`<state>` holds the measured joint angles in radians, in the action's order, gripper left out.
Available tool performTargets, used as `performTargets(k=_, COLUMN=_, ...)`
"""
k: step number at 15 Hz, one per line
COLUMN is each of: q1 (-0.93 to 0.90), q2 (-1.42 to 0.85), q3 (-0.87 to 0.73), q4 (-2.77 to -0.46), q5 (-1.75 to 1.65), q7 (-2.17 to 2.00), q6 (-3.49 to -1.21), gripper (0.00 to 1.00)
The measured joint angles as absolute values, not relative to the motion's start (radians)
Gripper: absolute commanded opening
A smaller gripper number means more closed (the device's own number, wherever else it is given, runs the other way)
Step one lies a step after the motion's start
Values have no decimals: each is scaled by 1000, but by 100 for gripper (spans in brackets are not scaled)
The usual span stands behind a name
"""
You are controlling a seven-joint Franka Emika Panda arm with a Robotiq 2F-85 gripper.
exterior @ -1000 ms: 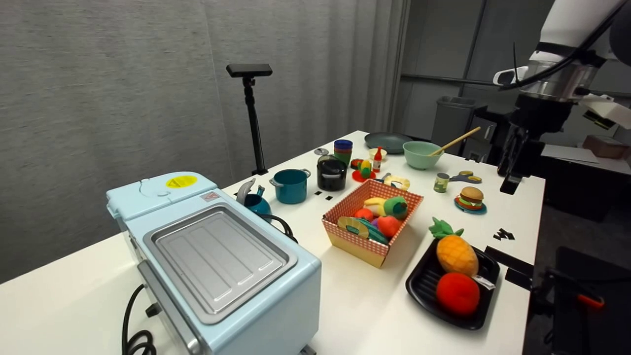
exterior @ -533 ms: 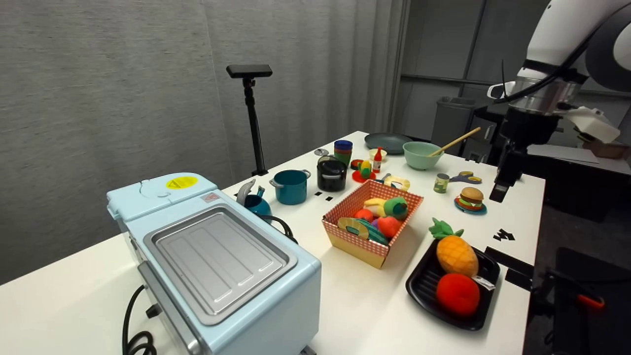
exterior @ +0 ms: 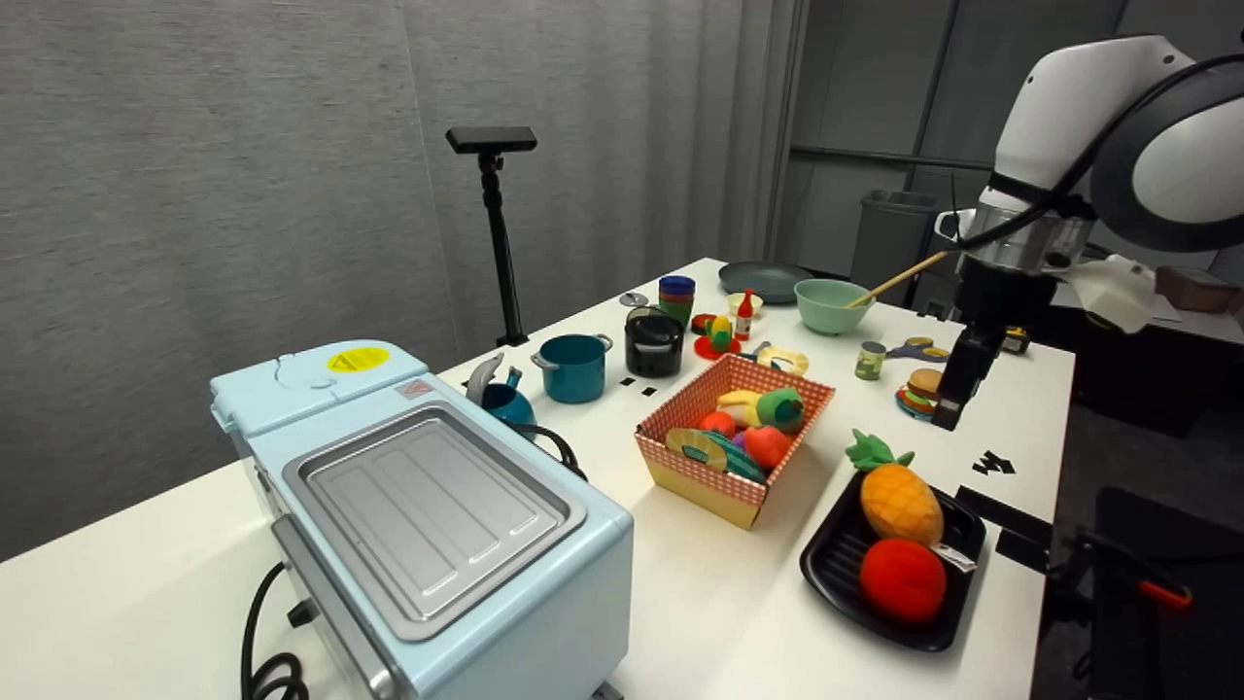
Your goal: Put the pineapple plushy in the box
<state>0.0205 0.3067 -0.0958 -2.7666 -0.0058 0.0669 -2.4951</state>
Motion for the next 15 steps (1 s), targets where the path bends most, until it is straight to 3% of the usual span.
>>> performTargets(k=6, q1=21, q2=285, q3=-93, q4=-2766, q5=-5, q7=39, q6=-2501, gripper=100)
performTargets(k=15, q1=19, q2=70, q3=-72, q4=-2742, q5=143, q7=-99, q6=-2651, gripper=100)
